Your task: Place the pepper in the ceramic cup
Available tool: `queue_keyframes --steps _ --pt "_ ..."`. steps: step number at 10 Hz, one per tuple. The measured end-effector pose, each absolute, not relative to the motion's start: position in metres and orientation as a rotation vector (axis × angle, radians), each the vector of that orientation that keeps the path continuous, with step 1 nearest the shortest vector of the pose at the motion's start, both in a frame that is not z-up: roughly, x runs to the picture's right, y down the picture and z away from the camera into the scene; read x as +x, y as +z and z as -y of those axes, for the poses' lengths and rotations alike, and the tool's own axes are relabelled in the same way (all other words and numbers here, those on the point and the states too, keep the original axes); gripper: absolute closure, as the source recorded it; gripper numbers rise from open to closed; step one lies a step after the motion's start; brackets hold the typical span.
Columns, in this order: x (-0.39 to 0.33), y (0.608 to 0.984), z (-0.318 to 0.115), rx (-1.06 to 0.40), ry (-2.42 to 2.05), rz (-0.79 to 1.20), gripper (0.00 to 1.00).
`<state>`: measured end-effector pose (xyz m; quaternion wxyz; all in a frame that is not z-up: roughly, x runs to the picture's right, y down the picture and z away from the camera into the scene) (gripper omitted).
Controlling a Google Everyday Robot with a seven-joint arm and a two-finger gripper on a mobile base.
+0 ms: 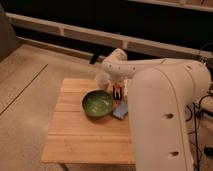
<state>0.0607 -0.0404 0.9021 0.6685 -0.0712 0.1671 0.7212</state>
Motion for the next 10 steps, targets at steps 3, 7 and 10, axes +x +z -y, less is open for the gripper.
queue_keyframes --steps 3,7,10 --pt "0.005 0.890 0.086 -0.101 1.432 -0.296 1.00" --pt "-0.006 0.865 0.119 0.009 1.322 -0.288 1.00" --pt "-0.008 0.870 0.101 -0.061 1.349 -0.270 1.00"
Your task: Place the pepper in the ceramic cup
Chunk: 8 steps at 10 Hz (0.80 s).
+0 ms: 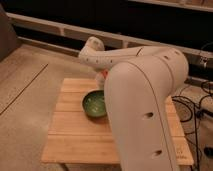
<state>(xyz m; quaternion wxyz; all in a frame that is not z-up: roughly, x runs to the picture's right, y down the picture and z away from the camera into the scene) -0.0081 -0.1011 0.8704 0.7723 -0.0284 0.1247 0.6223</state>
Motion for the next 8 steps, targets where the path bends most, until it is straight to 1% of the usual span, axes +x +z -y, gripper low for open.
queue_keyframes --steps 2,4,8 --pt "-0.016 0.877 0.090 -0.139 1.365 -0.206 1.00" --pt "-0.028 0.881 0.088 -0.219 1.368 -0.096 1.00" --pt "-0.030 0.881 0.088 -0.241 1.374 -0.069 1.00"
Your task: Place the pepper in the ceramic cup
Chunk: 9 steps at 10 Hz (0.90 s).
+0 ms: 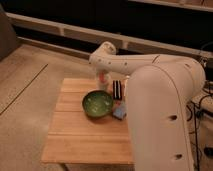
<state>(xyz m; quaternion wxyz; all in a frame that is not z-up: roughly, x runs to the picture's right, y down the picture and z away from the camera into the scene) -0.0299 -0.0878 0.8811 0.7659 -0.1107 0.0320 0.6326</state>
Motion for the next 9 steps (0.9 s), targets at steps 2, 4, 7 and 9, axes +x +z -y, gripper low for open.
queue_keyframes --steps 2,4,7,9 --pt "-0.029 0.881 0.088 -0.238 1.374 -0.070 1.00" --pt "-0.029 0.879 0.103 -0.197 1.341 -0.054 1.00" --pt "-0.051 0.874 0.152 -0.076 1.229 0.021 1.00" --pt "-0.058 0.878 0.157 -0.054 1.199 0.040 1.00"
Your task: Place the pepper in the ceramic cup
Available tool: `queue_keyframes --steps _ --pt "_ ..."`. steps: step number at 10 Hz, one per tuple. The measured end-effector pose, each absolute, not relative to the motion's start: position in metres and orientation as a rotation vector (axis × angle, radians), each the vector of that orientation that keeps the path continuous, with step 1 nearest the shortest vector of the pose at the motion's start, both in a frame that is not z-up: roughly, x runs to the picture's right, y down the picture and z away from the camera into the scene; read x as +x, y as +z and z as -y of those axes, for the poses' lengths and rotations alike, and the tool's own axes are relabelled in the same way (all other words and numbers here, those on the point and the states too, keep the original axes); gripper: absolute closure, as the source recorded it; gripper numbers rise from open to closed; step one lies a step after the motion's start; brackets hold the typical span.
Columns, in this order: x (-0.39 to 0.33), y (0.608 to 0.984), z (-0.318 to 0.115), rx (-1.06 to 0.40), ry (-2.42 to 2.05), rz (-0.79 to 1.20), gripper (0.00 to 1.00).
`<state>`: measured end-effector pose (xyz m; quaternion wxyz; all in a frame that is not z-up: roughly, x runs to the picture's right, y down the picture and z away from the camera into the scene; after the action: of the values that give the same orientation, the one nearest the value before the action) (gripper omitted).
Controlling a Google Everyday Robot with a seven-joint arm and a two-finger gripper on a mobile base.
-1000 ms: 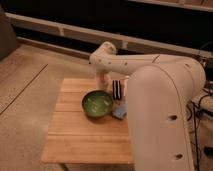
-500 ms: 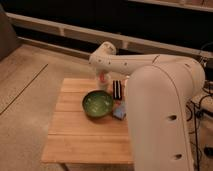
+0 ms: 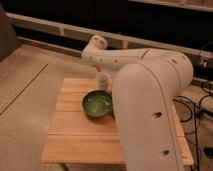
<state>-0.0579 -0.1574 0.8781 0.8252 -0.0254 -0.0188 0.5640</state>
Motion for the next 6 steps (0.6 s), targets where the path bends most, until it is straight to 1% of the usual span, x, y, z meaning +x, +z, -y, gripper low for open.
queue_keyframes --steps 6 --pt "-0.039 0.905 0.133 -0.070 1.251 -0.001 1.00"
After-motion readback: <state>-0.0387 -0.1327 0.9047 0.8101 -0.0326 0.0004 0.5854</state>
